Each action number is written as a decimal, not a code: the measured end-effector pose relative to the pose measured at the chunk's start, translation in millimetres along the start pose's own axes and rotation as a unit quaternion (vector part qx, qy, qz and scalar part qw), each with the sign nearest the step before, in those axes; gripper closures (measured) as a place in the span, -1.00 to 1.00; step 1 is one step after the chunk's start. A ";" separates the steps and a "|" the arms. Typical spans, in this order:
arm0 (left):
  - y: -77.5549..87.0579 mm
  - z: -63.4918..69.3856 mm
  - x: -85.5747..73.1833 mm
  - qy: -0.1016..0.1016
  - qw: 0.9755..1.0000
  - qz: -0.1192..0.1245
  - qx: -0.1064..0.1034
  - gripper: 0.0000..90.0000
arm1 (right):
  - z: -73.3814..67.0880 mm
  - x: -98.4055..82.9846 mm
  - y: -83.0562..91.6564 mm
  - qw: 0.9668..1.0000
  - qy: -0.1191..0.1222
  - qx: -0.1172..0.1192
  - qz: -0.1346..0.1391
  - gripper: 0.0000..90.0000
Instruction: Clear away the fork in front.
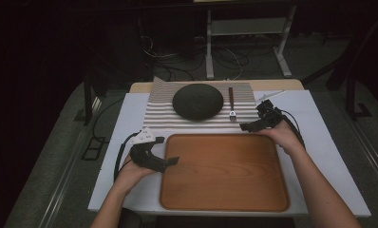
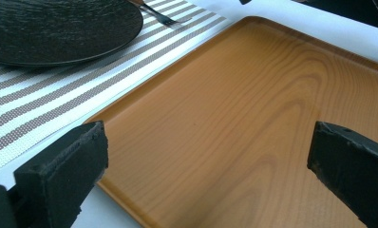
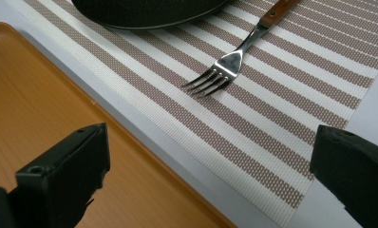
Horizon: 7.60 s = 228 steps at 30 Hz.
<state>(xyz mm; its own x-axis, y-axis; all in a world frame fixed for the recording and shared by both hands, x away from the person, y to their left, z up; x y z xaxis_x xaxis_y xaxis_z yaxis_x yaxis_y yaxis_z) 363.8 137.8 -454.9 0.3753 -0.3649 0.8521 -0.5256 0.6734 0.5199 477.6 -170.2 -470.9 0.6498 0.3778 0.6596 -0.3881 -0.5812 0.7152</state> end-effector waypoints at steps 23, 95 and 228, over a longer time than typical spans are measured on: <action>1.2 -1.8 -0.7 -0.003 1.000 -0.002 0.006 -1.00 | 13.0 25.1 -23.4 1.000 -0.008 -0.008 -0.028 -1.00; -0.2 -3.0 -1.7 -0.013 1.000 -0.004 0.011 -1.00 | 76.7 82.9 -106.8 0.980 -0.088 -0.076 -0.160 0.62; -80.7 52.8 92.2 0.010 0.999 0.040 -0.031 -0.38 | -114.8 -18.4 28.2 0.985 0.084 0.129 0.077 0.71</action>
<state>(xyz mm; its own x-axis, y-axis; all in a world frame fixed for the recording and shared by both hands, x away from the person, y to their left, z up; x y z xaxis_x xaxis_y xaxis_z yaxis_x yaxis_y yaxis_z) 400.5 15.8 -415.0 0.3497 -0.2962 0.8888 -0.5062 0.7385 0.4453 379.7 -110.8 -436.3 0.4704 0.3723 0.8001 -0.2811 -0.7962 0.5358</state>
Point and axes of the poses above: each handheld gripper's, and its own axes: y roughly backward along the jaws, x roughly out of its top, z roughly to its right, the point moved 9 cm from there along -y, roughly forward along the jaws, and after that the axes turned 8 degrees about x, right-handed, at the moved point
